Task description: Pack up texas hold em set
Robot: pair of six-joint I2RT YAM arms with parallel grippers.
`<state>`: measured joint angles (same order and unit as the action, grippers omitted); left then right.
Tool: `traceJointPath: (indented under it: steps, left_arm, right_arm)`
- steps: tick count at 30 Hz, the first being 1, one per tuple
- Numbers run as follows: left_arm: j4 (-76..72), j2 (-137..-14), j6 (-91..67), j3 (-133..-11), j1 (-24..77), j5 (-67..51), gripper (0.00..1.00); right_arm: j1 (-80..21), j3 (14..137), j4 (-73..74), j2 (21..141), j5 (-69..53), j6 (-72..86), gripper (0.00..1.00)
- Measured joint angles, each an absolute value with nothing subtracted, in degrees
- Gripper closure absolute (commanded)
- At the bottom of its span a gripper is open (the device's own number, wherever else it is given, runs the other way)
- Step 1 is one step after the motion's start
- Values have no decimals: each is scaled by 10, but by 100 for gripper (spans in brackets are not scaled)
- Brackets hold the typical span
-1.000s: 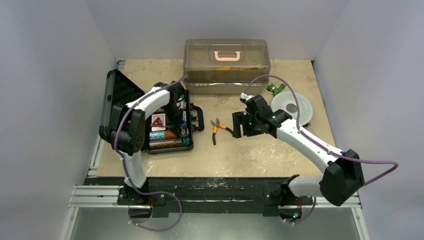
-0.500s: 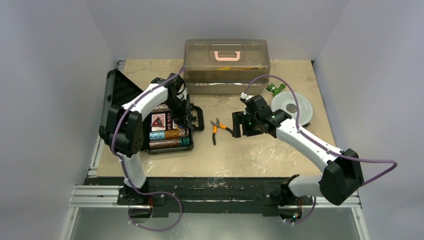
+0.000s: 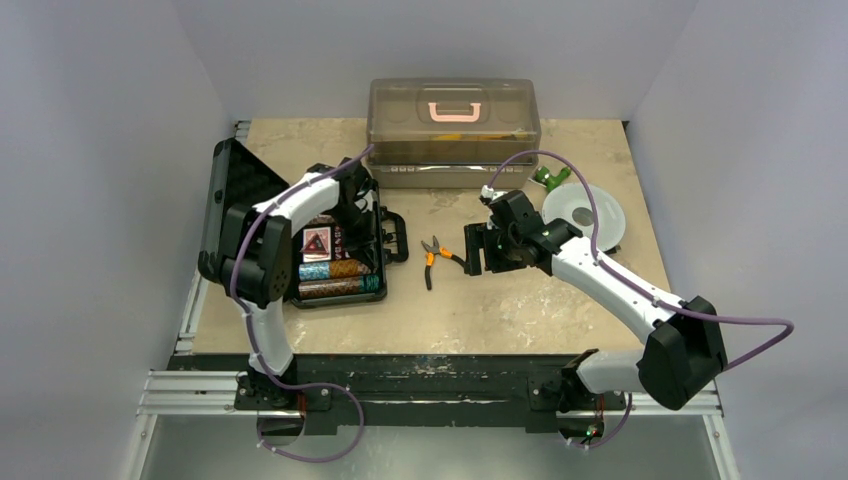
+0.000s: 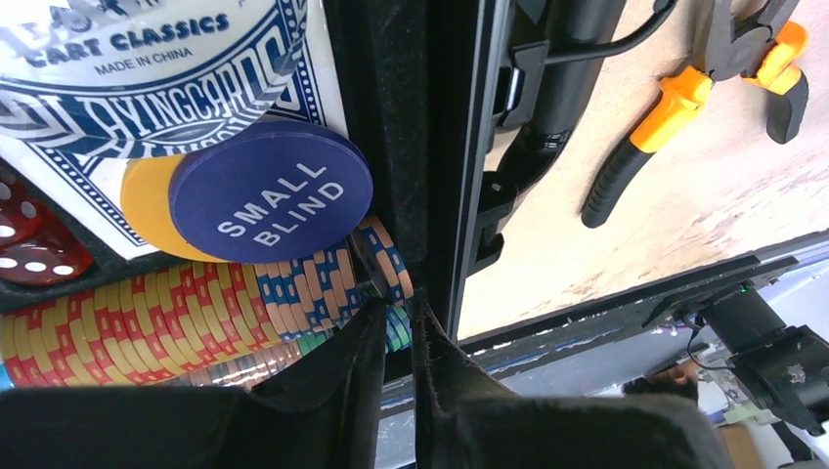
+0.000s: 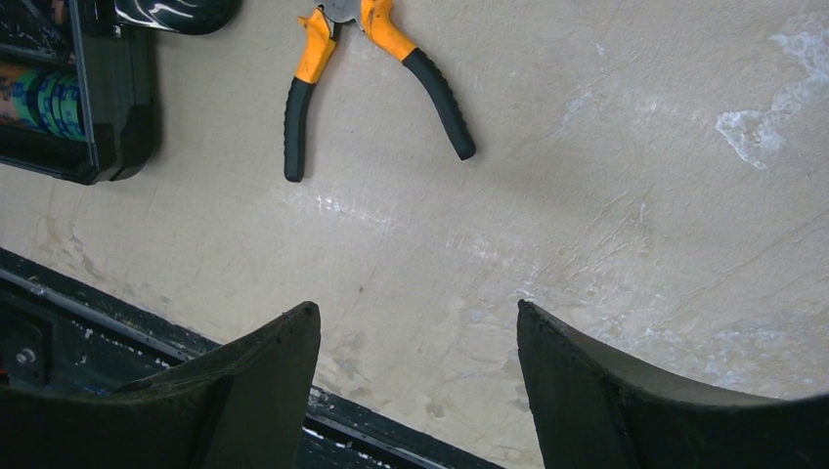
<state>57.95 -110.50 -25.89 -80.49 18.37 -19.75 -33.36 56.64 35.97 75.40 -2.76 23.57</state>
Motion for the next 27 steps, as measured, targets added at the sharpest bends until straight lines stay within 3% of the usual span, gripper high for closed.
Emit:
traceJointPath:
  steps: [6, 12, 19, 23, 27]
  left_arm:
    - [605, -1080, -258, -833, 181, -189, 69]
    - [643, -954, -266, -896, 176, -97, 59]
    - [687, -780, -206, -1016, 173, 270, 10]
    - [694, -742, -165, -1005, 143, 422, 6]
    - [701, -742, -155, -965, 62, 444, 5]
  right_arm:
    - [-334, 566, 359, 756, -33, 236, 28]
    - [-334, 566, 357, 758, -41, 236, 24]
    - [-334, 572, 359, 769, -48, 236, 21]
    - [-334, 584, 364, 780, -61, 234, 21]
    - [-334, 598, 368, 784, -73, 233, 20]
